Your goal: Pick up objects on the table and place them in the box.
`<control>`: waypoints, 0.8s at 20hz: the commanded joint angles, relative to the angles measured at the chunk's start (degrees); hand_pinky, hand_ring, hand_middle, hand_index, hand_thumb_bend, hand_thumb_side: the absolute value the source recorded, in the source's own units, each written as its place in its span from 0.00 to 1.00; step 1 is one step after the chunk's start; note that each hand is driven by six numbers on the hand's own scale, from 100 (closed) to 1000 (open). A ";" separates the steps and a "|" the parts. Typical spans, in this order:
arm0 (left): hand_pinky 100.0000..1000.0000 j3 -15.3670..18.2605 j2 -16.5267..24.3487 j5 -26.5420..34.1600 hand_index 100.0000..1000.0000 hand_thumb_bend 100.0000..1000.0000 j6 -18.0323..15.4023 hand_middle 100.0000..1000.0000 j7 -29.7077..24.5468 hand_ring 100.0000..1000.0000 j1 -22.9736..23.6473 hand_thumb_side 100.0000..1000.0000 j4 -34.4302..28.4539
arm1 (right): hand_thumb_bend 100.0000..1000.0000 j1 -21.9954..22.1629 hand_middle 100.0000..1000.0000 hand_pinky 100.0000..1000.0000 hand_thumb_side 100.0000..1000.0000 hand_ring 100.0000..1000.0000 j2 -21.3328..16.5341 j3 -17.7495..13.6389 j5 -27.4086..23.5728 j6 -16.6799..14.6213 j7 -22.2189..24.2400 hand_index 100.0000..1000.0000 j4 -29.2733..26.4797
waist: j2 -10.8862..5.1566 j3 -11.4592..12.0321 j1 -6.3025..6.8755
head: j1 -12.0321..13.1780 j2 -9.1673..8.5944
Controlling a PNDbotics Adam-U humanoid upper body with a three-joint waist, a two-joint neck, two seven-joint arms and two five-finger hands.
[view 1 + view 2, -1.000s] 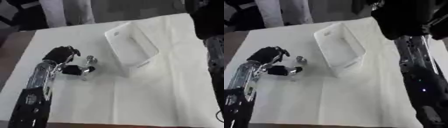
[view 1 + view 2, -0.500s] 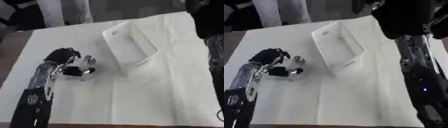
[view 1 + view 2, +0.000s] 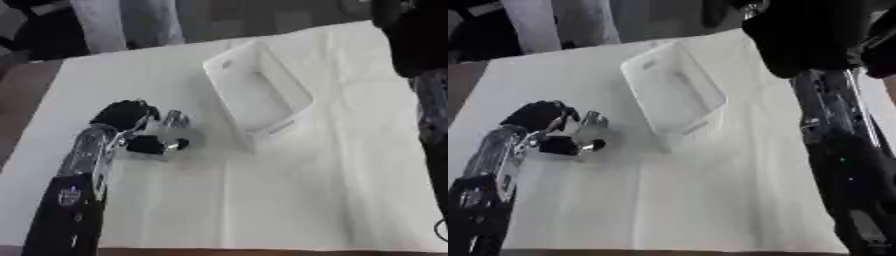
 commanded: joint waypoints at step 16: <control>0.00 0.08 0.83 -3.00 0.73 0.57 -0.57 0.35 1.25 0.15 -0.68 1.00 2.88 | 0.00 -1.62 0.93 0.63 0.79 0.80 -0.77 0.17 0.03 -0.89 0.79 0.40 -1.44 | -0.34 -0.34 0.02 | 0.11 -0.02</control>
